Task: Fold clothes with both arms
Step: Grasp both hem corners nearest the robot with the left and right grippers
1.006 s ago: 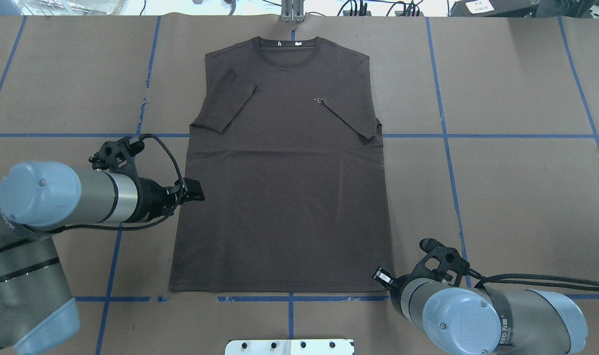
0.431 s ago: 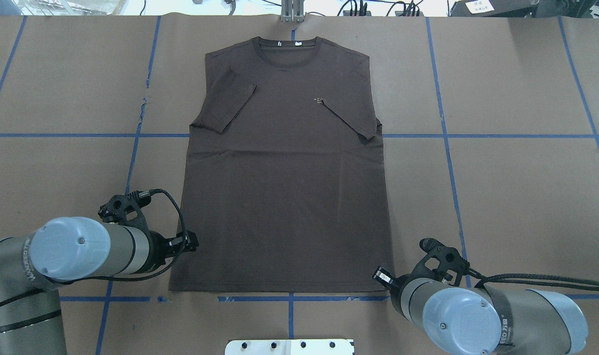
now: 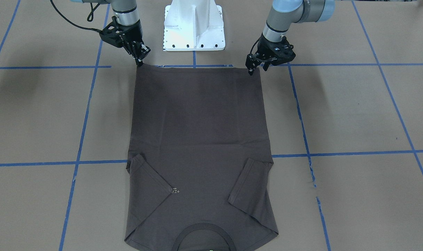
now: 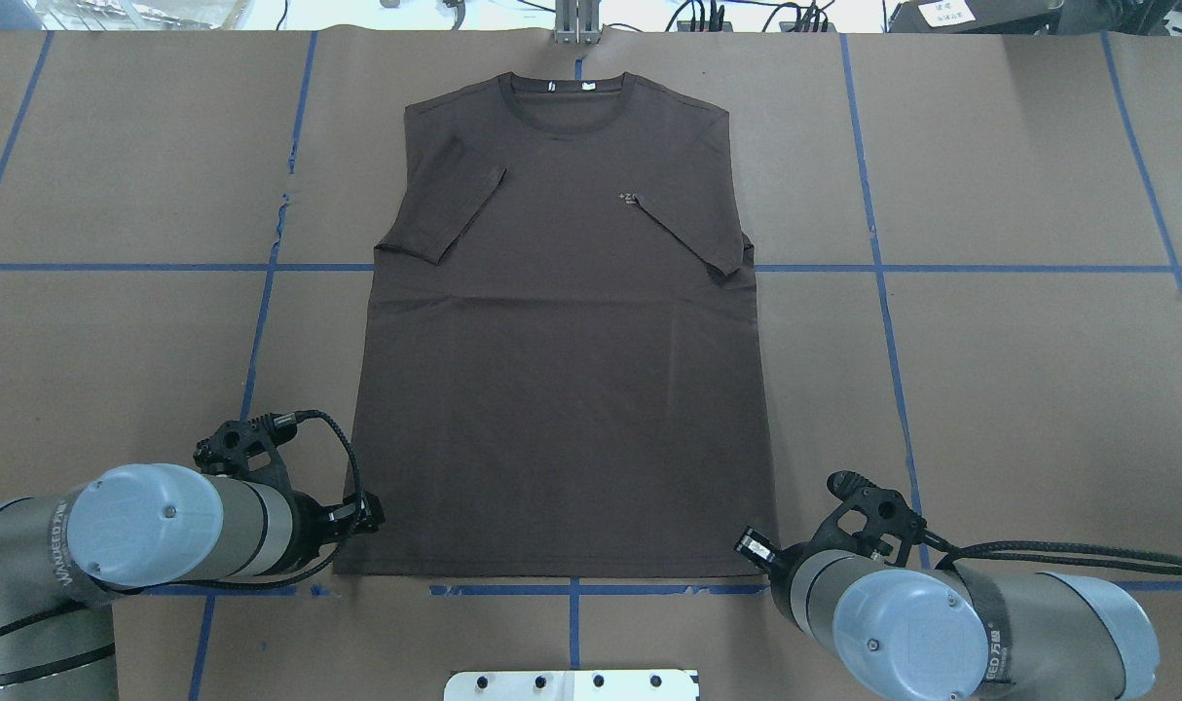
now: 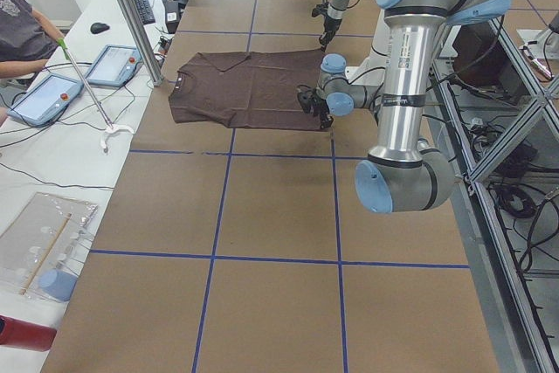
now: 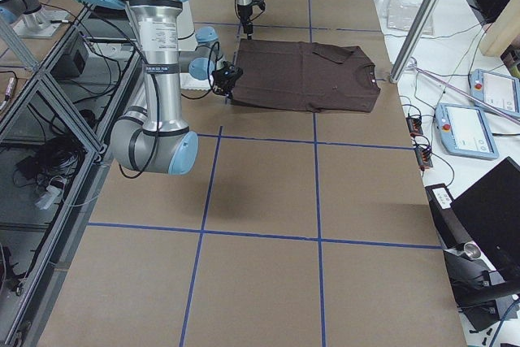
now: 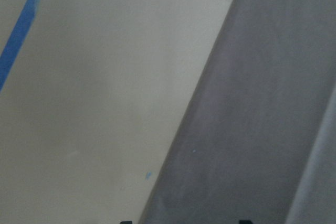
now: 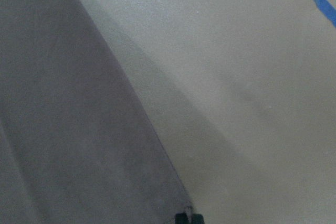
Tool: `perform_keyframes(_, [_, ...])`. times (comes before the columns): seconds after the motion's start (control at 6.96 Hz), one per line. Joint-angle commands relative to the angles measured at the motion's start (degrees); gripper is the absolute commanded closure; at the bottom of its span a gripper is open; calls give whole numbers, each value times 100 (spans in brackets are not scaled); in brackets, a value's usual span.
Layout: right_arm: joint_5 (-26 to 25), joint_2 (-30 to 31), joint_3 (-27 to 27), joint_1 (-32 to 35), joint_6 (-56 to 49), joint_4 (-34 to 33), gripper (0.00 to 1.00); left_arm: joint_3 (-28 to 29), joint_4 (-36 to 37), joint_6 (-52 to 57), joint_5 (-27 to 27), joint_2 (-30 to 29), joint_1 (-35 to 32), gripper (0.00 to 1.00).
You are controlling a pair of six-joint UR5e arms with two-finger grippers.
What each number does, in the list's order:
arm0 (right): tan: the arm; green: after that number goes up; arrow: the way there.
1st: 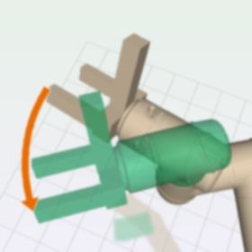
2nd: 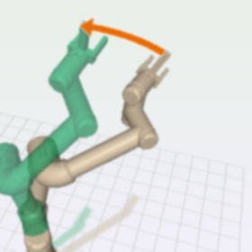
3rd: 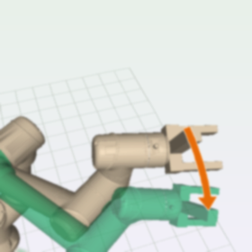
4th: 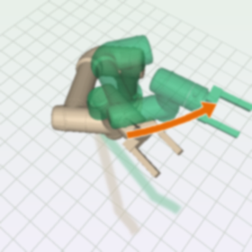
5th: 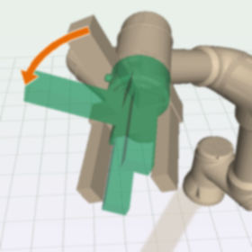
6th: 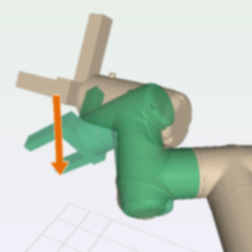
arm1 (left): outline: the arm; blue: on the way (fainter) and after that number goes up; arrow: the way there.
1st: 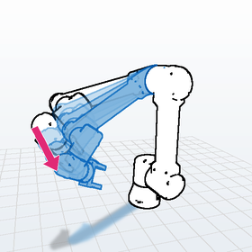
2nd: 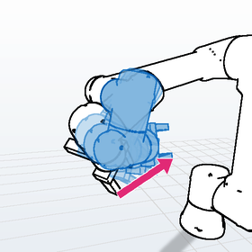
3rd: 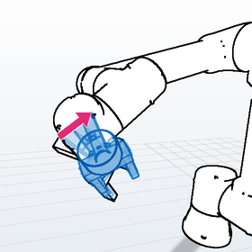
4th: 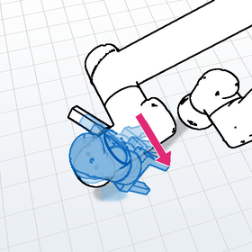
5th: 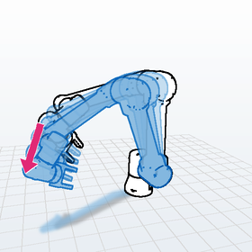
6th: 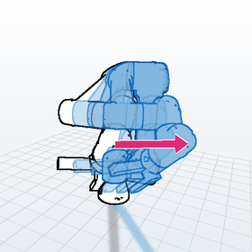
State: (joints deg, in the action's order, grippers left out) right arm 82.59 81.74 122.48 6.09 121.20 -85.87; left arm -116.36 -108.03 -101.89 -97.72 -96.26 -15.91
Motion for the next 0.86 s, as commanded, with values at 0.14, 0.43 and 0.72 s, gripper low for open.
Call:
perform_keyframes(0.14, [3, 0, 13, -2, -9, 0, 100, 9, 1, -7, -1, 72, 167, 30])
perform_keyframes(0.43, [-6, 0, 4, -2, -18, 0, 100, 52, 1, -7, 8, 72, 211, 32])
perform_keyframes(0.72, [3, 0, 4, -2, -18, 0, 100, 79, 1, -7, 8, 72, 238, 34])
